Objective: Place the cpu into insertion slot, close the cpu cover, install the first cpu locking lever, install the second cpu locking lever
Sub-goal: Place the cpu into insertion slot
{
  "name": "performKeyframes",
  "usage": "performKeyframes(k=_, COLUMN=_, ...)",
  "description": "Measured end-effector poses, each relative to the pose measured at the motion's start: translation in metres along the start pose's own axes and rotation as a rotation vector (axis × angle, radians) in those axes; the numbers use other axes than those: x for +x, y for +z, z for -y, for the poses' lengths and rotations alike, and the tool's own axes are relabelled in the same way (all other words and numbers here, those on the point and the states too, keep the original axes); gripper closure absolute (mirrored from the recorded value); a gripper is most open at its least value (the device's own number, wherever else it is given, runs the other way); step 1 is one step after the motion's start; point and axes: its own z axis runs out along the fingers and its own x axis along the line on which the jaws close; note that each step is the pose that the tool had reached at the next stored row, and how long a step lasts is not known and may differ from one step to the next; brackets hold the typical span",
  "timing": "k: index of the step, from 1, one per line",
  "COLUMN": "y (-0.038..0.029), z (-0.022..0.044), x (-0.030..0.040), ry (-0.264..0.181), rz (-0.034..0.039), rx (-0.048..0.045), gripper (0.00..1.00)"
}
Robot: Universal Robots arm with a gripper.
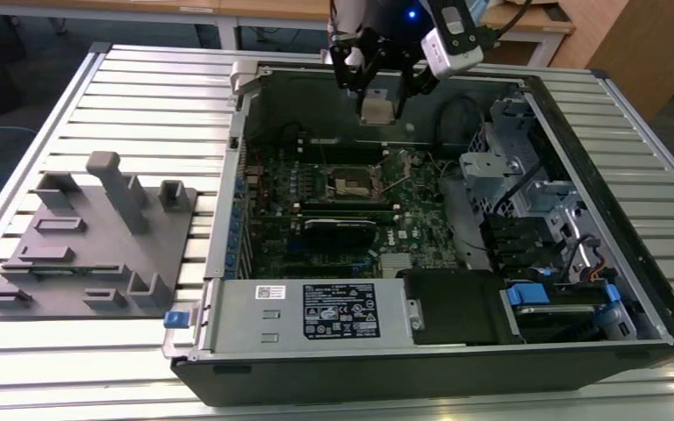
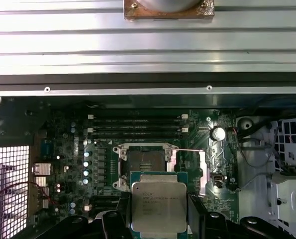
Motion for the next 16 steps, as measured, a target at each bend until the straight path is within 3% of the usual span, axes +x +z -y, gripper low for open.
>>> performKeyframes(k=16, y=0.019, z=0.0017, x=-0.0003, ry=0.0, rz=0.0008, rx=0.0001, gripper=0.46)
